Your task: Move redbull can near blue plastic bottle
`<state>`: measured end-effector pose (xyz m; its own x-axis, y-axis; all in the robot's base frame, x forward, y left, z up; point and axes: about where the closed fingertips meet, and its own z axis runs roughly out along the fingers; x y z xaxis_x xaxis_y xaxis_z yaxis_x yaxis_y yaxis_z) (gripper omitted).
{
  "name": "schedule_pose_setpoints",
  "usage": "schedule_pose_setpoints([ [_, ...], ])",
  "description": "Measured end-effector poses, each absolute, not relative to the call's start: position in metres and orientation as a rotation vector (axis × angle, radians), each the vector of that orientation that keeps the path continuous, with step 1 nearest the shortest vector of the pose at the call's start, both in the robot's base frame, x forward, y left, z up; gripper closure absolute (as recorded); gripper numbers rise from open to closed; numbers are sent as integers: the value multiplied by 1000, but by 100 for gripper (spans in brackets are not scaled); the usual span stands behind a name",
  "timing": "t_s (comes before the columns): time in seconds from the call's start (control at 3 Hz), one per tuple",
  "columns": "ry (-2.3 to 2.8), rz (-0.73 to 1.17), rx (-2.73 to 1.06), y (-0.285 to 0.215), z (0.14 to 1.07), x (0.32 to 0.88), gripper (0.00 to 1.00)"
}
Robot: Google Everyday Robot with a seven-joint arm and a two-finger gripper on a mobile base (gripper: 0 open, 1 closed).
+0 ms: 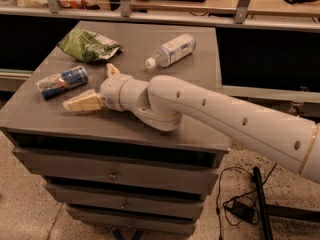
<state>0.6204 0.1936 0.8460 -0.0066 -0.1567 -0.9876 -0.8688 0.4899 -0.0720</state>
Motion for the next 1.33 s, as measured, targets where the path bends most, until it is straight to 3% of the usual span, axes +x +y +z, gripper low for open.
schedule_pose_setpoints([
  [1.33,1587,690,-835,210,852,634,0],
])
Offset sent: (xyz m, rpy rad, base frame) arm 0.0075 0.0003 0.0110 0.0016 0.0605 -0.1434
